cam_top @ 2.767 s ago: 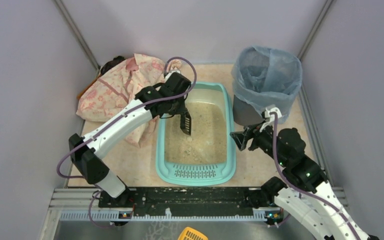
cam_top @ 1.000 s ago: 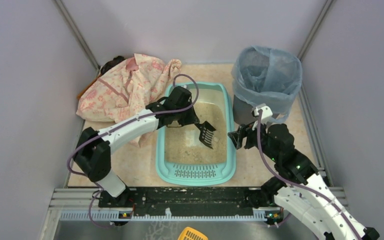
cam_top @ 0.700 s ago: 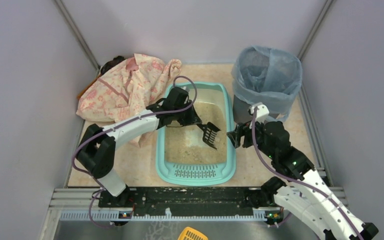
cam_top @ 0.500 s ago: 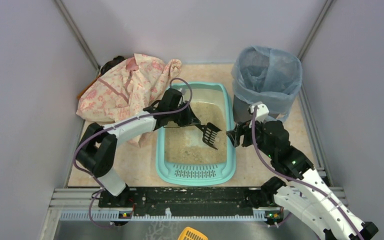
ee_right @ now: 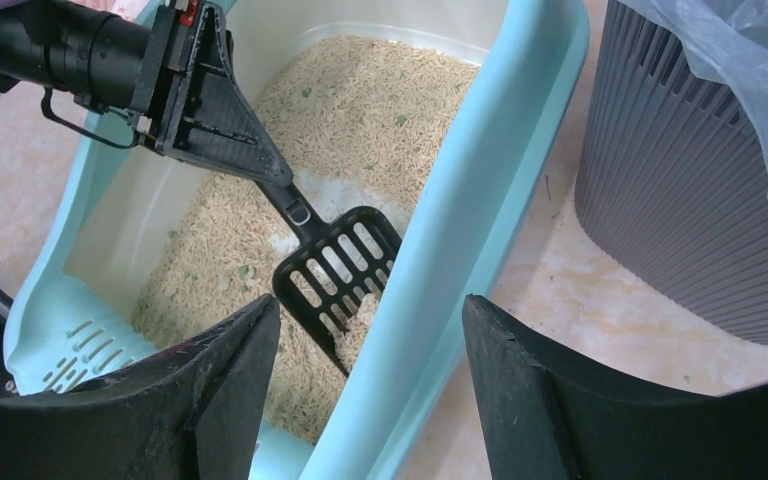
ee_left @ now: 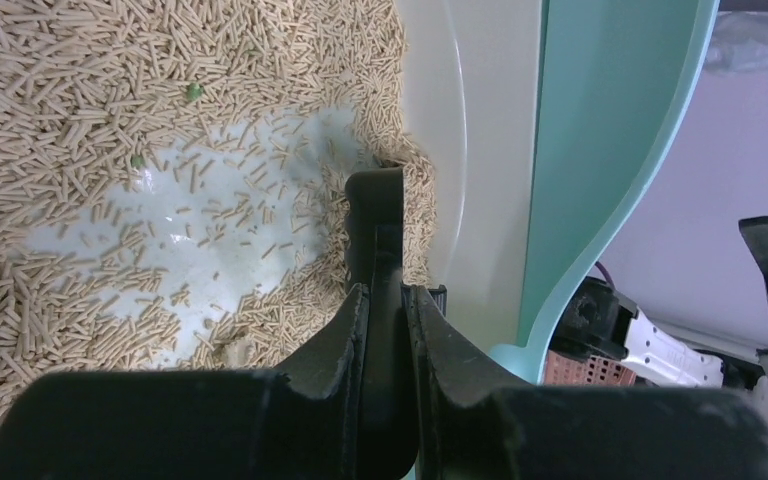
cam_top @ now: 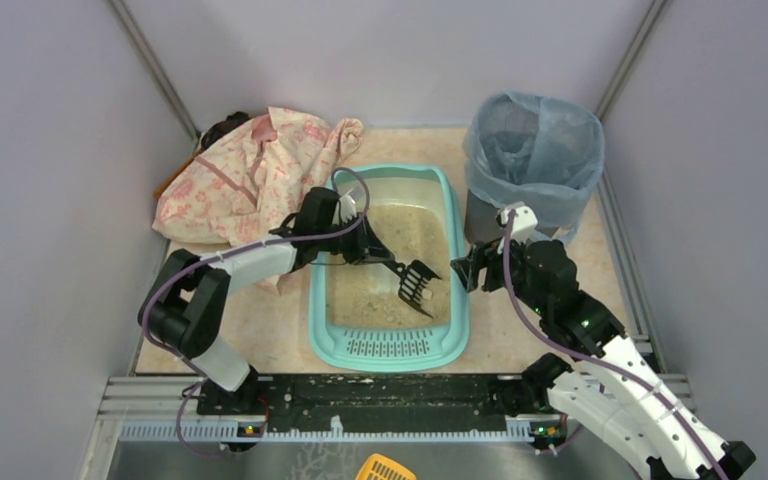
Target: Clean the litter box
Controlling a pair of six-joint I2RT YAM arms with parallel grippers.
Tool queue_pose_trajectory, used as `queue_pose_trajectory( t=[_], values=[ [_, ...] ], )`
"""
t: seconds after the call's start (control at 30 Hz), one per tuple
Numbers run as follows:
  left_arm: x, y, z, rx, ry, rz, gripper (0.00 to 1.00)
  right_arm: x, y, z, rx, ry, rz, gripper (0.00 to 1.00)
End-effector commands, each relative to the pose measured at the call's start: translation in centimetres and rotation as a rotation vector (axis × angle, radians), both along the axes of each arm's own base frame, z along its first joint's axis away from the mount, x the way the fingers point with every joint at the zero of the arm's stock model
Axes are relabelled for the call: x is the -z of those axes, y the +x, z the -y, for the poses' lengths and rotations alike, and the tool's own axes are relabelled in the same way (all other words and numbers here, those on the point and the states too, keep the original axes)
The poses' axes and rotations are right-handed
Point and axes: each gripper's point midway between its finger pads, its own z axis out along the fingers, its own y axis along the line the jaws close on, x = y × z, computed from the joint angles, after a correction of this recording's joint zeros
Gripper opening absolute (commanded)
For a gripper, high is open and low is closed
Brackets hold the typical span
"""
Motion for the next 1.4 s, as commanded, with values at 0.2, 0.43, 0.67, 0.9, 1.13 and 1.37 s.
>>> queue_pose_trajectory(
  t=[0.2, 0.43, 0.67, 0.9, 1.13, 1.37],
  values=[
    [-1.1, 0.1, -1.3, 0.001, 0.006, -0.013, 0.0, -1.1, 0.7, -0.2, 0.02, 0.04, 0.034, 0.68],
    [-3.9, 1.7, -1.4, -0.016, 0.046, 0.055, 0.0, -0.9, 0.7, -0.2, 0.021, 0.042, 0.031, 0.68],
    [-5.9, 2.7, -0.5, 0.006, 0.014, 0.078, 0.0, -0.4, 0.8, -0.3, 0.02, 0.041, 0.028, 0.68],
    [-7.8, 3.6, -1.2, -0.015, 0.013, 0.118, 0.0, -0.1, 0.8, -0.2, 0.027, 0.032, 0.026, 0.68],
    [-9.9, 4.7, -5.7, -0.089, -0.038, 0.148, 0.0, 0.0, 0.8, -0.2, 0.024, 0.035, 0.028, 0.68],
    [-11.2, 4.8, -8.1, -0.137, -0.186, 0.135, 0.0, 0.0, 0.8, -0.3, 0.023, 0.044, 0.026, 0.68]
  ],
)
